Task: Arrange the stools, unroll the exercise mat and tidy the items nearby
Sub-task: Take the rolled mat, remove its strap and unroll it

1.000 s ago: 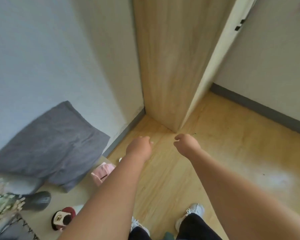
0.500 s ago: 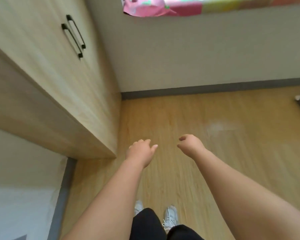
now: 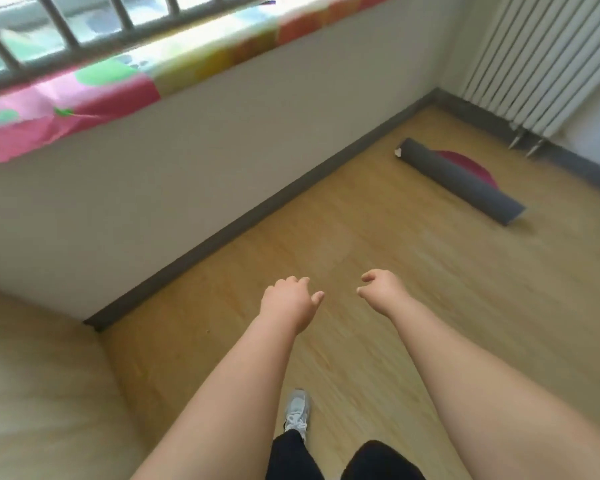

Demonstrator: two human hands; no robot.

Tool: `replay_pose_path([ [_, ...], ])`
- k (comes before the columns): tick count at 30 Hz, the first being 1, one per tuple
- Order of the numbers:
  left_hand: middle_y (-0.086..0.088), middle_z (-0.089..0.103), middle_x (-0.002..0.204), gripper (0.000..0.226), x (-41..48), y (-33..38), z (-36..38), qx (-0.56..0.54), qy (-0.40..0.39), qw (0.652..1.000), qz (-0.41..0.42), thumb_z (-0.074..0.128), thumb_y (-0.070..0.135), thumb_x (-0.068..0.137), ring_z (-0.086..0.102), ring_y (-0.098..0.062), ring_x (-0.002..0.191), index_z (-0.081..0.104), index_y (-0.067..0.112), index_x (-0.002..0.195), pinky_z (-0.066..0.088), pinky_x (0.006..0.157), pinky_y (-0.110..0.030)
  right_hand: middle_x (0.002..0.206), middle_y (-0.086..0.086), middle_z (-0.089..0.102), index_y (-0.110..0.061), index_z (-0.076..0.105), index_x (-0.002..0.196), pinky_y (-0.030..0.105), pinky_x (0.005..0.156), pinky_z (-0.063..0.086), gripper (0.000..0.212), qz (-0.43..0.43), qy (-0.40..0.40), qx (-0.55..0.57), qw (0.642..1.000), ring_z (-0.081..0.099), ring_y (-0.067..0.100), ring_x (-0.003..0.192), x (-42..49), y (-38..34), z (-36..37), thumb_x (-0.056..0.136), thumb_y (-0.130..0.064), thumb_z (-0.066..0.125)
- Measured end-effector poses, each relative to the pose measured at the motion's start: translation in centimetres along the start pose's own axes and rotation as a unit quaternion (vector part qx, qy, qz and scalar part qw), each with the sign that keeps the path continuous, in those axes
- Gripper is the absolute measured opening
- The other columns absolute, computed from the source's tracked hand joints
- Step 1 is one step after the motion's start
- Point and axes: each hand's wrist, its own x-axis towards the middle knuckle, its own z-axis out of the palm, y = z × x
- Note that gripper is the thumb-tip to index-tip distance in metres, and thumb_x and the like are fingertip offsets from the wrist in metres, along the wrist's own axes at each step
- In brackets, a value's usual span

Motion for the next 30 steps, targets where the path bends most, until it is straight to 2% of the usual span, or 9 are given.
replay_pose_path([
  [3, -0.008, 0.049, 0.138, 0.058, 5.0, 2.6, -3.1, 0.049, 0.002, 0.997, 0.066, 0.026, 0.054, 0.098, 0.046, -0.027, 0.123, 0.040, 0.017, 0.141, 0.039, 0.097, -0.039, 0.125, 0.006, 0.063, -0.020, 0.060, 0.126, 0.033, 0.096, 0.047, 0.040, 0.037, 0.050, 0.078, 0.995, 0.060, 0.026, 0.110, 2.5, 0.0, -2.5, 0.086, -0.017, 0.061],
  [8, -0.008, 0.049, 0.137, 0.057, 11.3, 8.3, -5.6, 0.074, -0.025, 0.987, 0.139, 0.027, 0.054, 0.098, 0.047, -0.028, 0.122, 0.041, 0.019, 0.140, 0.040, 0.096, -0.040, 0.118, 0.002, 0.065, -0.026, 0.061, 0.125, 0.024, 0.077, 0.042, 0.040, 0.098, 0.114, 0.129, 0.980, 0.062, 0.023, 0.100, 5.6, 3.3, -7.5, 0.085, -0.020, 0.062],
  [13, -0.008, 0.050, 0.135, 0.055, 19.3, 15.7, -7.6, 0.110, -0.029, 0.973, 0.203, 0.028, 0.054, 0.097, 0.047, -0.028, 0.122, 0.044, 0.018, 0.137, 0.040, 0.095, -0.040, 0.116, 0.000, 0.064, -0.026, 0.059, 0.128, 0.025, 0.079, 0.044, 0.042, 0.152, 0.139, 0.145, 0.968, 0.062, 0.022, 0.096, 11.9, 6.9, -14.0, 0.086, -0.021, 0.062],
  [16, -0.008, 0.049, 0.137, 0.055, 24.1, 20.2, -8.6, 0.124, -0.040, 0.968, 0.215, 0.029, 0.053, 0.098, 0.047, -0.028, 0.122, 0.042, 0.019, 0.139, 0.041, 0.095, -0.040, 0.124, 0.000, 0.063, -0.028, 0.058, 0.129, 0.025, 0.080, 0.043, 0.044, 0.167, 0.147, 0.157, 0.962, 0.061, 0.021, 0.097, 16.9, 8.4, -17.6, 0.086, -0.022, 0.062],
  [22, -0.006, 0.047, 0.137, 0.055, 31.8, 27.4, -11.6, 0.149, -0.044, 0.960, 0.232, 0.031, 0.053, 0.098, 0.046, -0.027, 0.123, 0.040, 0.020, 0.140, 0.041, 0.097, -0.039, 0.115, 0.000, 0.064, -0.027, 0.058, 0.129, 0.022, 0.073, 0.038, 0.045, 0.189, 0.139, 0.192, 0.953, 0.058, 0.019, 0.087, 25.5, 9.8, -25.7, 0.085, -0.025, 0.065],
  [26, -0.006, 0.048, 0.136, 0.054, 36.6, 31.2, -13.4, 0.151, -0.051, 0.959, 0.234, 0.031, 0.053, 0.098, 0.046, -0.027, 0.123, 0.042, 0.019, 0.138, 0.040, 0.096, -0.038, 0.123, 0.002, 0.063, -0.026, 0.057, 0.130, 0.022, 0.076, 0.039, 0.047, 0.191, 0.134, 0.189, 0.954, 0.062, 0.022, 0.100, 30.2, 10.0, -30.1, 0.084, -0.025, 0.066],
  [30, -0.005, 0.048, 0.137, 0.053, 42.4, 35.3, -14.7, 0.167, -0.065, 0.955, 0.237, 0.030, 0.053, 0.098, 0.046, -0.026, 0.123, 0.042, 0.020, 0.138, 0.039, 0.096, -0.037, 0.126, 0.000, 0.062, -0.029, 0.056, 0.131, 0.023, 0.074, 0.041, 0.049, 0.191, 0.125, 0.186, 0.956, 0.058, 0.018, 0.089, 35.8, 10.2, -33.9, 0.082, -0.025, 0.065],
])
